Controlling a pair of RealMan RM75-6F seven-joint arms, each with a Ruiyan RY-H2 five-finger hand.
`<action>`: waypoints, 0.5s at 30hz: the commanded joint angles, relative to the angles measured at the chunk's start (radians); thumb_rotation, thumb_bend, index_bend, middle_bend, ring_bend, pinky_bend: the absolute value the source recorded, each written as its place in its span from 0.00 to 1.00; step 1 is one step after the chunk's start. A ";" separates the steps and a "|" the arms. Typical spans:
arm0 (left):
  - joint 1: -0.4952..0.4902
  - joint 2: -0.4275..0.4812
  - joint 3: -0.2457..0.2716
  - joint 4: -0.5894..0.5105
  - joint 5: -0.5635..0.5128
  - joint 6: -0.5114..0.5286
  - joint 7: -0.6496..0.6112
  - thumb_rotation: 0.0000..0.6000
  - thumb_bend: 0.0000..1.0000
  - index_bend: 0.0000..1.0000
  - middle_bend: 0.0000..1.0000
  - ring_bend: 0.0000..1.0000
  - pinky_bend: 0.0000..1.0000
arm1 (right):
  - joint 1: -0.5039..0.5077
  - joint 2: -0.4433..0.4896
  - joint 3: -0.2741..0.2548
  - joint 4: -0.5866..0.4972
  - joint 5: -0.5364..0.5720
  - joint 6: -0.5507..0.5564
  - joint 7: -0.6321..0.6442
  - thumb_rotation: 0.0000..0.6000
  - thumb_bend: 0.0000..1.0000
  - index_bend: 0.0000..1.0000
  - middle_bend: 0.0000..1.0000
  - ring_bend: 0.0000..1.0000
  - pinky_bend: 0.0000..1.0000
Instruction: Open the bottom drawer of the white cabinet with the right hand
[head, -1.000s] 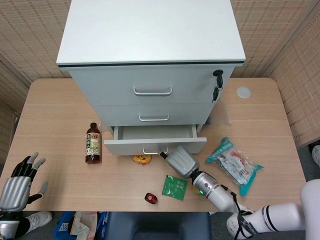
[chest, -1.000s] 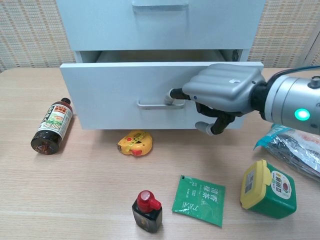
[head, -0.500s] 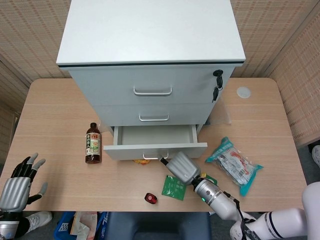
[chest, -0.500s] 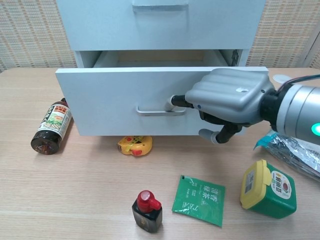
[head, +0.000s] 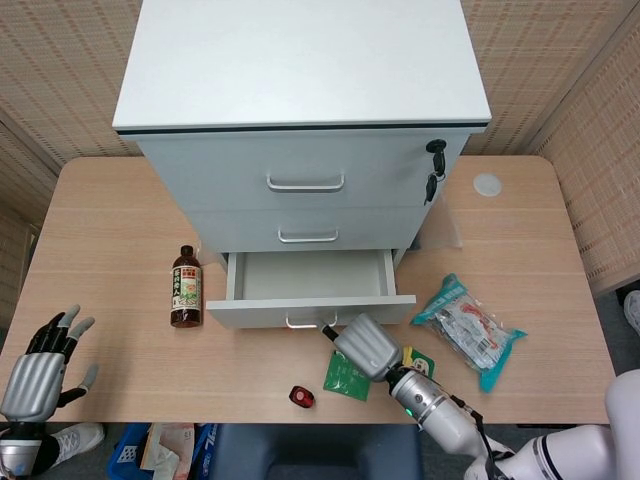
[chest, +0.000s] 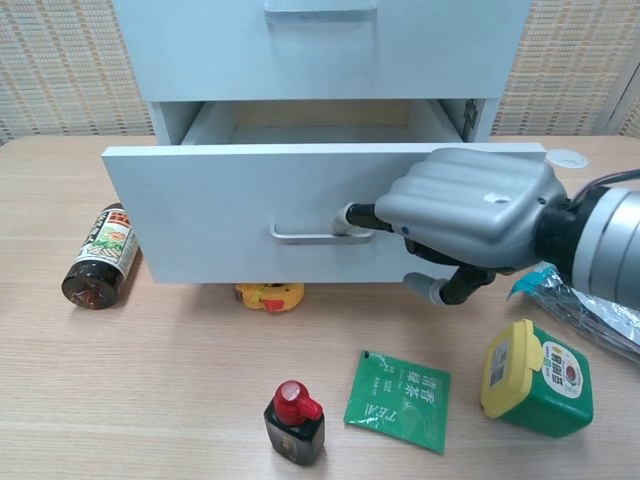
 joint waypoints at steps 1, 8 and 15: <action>0.000 0.000 0.000 0.001 0.001 0.001 -0.001 1.00 0.36 0.15 0.00 0.04 0.12 | -0.006 0.001 -0.007 -0.012 -0.007 0.002 -0.006 1.00 0.40 0.14 0.88 0.92 0.86; 0.001 -0.001 0.002 0.005 0.000 0.000 -0.003 1.00 0.36 0.15 0.00 0.04 0.12 | -0.022 0.007 -0.026 -0.036 -0.024 0.009 -0.026 1.00 0.40 0.14 0.88 0.93 0.86; -0.001 -0.004 0.002 0.007 0.000 -0.002 -0.003 1.00 0.36 0.15 0.00 0.04 0.12 | -0.039 0.015 -0.043 -0.060 -0.053 0.012 -0.032 1.00 0.40 0.14 0.88 0.93 0.86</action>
